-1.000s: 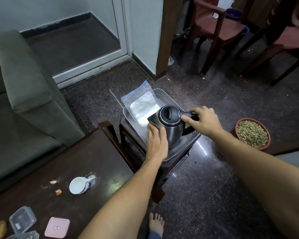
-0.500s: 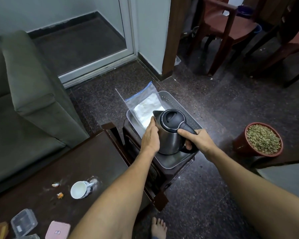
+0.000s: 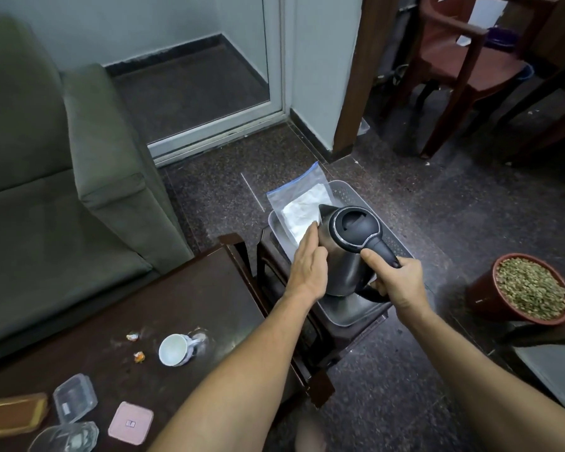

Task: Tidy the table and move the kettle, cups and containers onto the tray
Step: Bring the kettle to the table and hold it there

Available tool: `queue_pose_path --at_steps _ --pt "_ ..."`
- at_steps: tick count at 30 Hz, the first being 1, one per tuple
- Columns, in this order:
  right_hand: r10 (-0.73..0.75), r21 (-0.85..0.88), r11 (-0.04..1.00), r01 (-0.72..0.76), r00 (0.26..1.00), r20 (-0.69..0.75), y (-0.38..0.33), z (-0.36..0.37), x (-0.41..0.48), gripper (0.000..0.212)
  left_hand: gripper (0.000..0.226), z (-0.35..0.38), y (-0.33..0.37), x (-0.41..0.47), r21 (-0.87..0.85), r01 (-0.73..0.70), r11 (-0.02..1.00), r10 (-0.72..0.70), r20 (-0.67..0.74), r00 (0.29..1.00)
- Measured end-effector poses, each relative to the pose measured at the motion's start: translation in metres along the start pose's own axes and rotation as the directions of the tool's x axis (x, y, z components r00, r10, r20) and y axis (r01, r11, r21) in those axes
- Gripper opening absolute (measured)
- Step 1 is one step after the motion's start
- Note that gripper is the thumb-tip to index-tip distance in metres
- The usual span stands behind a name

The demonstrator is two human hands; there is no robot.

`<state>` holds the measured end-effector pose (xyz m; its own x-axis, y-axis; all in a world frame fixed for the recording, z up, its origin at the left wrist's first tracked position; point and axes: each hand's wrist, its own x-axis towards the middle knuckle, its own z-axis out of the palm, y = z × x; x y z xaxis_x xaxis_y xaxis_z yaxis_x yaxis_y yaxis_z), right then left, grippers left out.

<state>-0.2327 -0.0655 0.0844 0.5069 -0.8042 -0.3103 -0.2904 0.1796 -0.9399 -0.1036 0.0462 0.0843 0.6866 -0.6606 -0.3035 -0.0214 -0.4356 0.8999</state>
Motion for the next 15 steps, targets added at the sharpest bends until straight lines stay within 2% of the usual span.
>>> queue_pose_path --at_steps 6,10,15 --pt "-0.088 -0.077 0.993 0.095 0.993 0.083 -0.041 0.026 -0.022 0.053 0.074 -0.035 0.006 -0.034 0.009 -0.057 0.998 0.058 -0.202 0.978" --pt "-0.116 -0.057 0.991 0.124 0.987 0.113 -0.058 0.059 -0.051 0.052 0.072 -0.074 -0.002 -0.067 0.033 -0.100 0.994 0.105 -0.299 0.949" --pt "-0.116 -0.055 0.990 0.131 0.971 0.210 -0.063 0.117 -0.099 0.049 0.073 -0.137 -0.024 -0.118 0.053 -0.048 0.997 0.065 -0.415 0.907"
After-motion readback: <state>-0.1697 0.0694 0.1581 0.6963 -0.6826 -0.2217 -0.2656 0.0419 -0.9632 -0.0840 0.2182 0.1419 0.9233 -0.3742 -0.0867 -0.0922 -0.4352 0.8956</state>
